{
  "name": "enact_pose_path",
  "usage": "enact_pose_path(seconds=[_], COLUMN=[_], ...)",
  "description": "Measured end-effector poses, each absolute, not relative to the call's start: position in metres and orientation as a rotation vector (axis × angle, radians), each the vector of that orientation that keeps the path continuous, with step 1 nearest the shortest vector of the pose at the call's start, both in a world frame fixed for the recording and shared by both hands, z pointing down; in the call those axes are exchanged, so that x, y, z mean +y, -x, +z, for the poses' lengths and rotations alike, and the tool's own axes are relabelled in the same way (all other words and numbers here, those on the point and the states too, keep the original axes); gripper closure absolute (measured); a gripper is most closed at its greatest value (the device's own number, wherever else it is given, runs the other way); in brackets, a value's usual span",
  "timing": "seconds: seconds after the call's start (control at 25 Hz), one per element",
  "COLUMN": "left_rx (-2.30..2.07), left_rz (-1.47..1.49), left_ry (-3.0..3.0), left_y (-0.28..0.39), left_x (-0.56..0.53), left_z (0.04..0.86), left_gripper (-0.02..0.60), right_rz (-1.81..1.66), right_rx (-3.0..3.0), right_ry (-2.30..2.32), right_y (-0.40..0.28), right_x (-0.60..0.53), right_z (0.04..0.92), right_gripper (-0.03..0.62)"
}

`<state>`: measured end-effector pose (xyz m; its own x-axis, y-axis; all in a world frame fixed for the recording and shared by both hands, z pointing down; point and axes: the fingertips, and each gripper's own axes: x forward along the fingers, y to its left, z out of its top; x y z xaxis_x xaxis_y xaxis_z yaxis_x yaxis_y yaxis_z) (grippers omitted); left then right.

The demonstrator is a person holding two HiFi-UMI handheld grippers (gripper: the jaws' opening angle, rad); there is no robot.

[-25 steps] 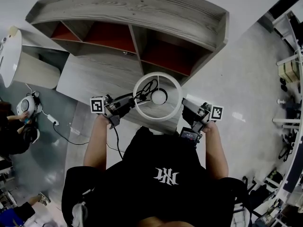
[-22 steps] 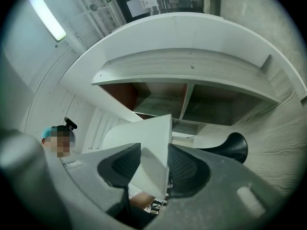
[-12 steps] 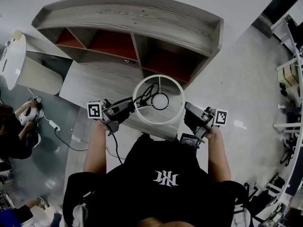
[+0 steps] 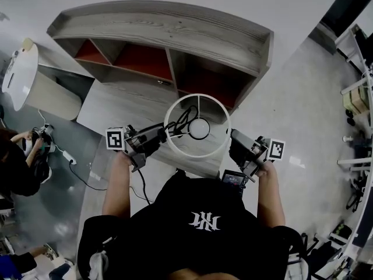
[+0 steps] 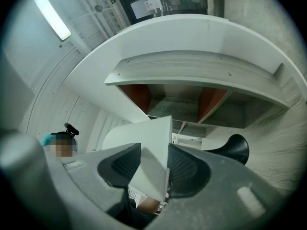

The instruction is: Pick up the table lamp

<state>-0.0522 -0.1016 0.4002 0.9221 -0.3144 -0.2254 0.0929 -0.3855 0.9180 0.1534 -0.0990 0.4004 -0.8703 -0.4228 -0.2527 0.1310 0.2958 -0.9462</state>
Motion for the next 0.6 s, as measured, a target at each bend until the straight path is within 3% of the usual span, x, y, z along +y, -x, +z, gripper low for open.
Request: enact_pose_path(seconds=[0.6], left_rx=[-0.198], left_rz=[-0.397], left_ry=[-2.036], left_y=[0.052], left_x=[-0.102], left_z=[0.357], left_gripper=[0.43], right_rz=[-1.537], right_rx=[2.133], right_ry=[0.252], right_y=[-0.156], right_x=[-0.095], right_z=[0.354], right_gripper=[0.425])
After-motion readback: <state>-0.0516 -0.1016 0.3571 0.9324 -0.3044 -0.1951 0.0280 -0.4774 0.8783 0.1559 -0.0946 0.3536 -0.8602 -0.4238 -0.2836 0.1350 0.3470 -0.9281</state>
